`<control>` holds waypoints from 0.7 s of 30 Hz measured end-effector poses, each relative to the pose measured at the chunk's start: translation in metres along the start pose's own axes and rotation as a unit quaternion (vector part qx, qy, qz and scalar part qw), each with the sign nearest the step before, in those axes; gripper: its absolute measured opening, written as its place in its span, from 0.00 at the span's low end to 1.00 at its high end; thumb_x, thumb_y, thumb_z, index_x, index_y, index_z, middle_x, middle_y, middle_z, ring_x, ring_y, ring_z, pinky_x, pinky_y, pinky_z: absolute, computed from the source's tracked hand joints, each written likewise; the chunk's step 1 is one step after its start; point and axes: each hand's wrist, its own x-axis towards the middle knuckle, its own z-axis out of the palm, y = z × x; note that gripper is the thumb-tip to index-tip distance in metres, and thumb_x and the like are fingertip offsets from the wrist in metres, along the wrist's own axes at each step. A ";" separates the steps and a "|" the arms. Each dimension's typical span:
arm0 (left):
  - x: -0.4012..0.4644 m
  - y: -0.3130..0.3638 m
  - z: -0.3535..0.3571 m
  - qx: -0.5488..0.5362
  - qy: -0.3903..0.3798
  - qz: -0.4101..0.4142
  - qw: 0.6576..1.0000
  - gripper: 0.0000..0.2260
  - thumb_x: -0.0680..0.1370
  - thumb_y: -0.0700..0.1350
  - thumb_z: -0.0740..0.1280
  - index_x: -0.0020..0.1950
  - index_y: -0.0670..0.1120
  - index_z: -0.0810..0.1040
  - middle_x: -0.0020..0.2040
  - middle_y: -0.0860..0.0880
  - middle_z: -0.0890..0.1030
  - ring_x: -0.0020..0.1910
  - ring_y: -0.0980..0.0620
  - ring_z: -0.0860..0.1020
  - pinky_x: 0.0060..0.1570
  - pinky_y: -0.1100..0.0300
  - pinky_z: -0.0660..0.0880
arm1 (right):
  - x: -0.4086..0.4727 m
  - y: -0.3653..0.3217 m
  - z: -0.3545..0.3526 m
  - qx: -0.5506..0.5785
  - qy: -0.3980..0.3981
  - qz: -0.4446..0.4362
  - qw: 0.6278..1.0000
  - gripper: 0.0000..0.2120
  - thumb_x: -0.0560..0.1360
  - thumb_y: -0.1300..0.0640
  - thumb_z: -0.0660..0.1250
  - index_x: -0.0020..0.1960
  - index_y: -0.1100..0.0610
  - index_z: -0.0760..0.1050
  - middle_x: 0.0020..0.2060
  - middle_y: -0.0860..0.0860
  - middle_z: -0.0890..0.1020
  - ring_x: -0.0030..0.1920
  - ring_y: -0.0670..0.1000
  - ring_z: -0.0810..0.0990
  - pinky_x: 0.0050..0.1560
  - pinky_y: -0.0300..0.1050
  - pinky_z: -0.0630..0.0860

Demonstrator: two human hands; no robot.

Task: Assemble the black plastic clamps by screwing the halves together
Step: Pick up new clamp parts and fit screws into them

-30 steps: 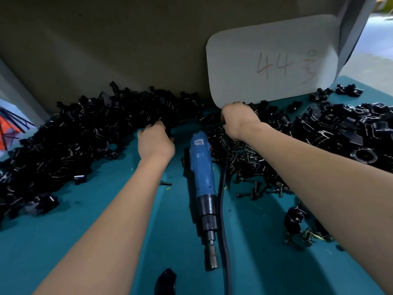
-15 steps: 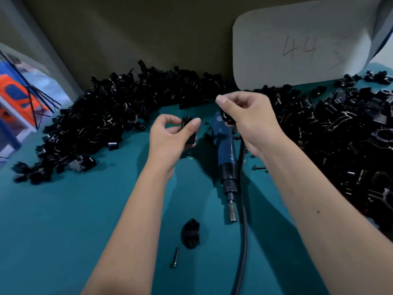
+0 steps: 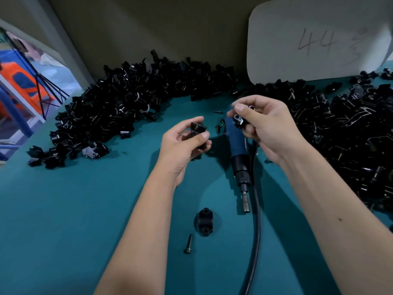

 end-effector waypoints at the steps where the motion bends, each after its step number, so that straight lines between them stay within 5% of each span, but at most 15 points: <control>1: 0.002 -0.001 0.000 0.010 0.010 0.001 1.000 0.19 0.76 0.32 0.74 0.65 0.45 0.81 0.43 0.45 0.85 0.39 0.48 0.83 0.46 0.58 0.83 | 0.000 0.001 -0.003 0.010 0.002 0.009 1.000 0.04 0.80 0.65 0.70 0.50 0.59 0.83 0.42 0.57 0.87 0.26 0.47 0.64 0.28 0.38 0.61; 9: 0.009 -0.011 0.008 0.070 0.007 0.050 0.996 0.16 0.73 0.33 0.78 0.56 0.47 0.79 0.43 0.42 0.87 0.37 0.48 0.85 0.40 0.60 0.81 | 0.001 0.006 -0.005 0.058 -0.018 0.033 0.998 0.07 0.79 0.67 0.70 0.55 0.62 0.82 0.46 0.61 0.77 0.30 0.46 0.68 0.30 0.36 0.64; 15: 0.012 -0.011 0.008 0.054 0.000 0.055 0.997 0.14 0.75 0.29 0.74 0.54 0.46 0.81 0.42 0.43 0.86 0.37 0.49 0.84 0.42 0.60 0.82 | -0.001 0.009 0.000 0.034 -0.070 0.008 0.997 0.14 0.79 0.72 0.66 0.64 0.66 0.79 0.49 0.60 0.81 0.36 0.48 0.72 0.37 0.36 0.71; 19: 0.013 -0.007 0.007 0.047 -0.003 0.049 0.998 0.14 0.76 0.27 0.70 0.56 0.43 0.83 0.51 0.44 0.83 0.39 0.50 0.83 0.46 0.60 0.81 | 0.002 0.014 -0.003 -0.093 -0.084 -0.063 0.990 0.16 0.78 0.70 0.70 0.63 0.59 0.82 0.44 0.53 0.82 0.35 0.49 0.75 0.43 0.41 0.76; 21: 0.012 -0.006 0.006 0.049 -0.017 0.041 0.998 0.14 0.77 0.27 0.70 0.57 0.42 0.83 0.52 0.49 0.84 0.41 0.50 0.84 0.48 0.60 0.81 | 0.003 0.016 -0.004 -0.215 -0.084 -0.122 0.965 0.17 0.77 0.67 0.73 0.64 0.55 0.83 0.48 0.51 0.84 0.44 0.51 0.81 0.53 0.46 0.79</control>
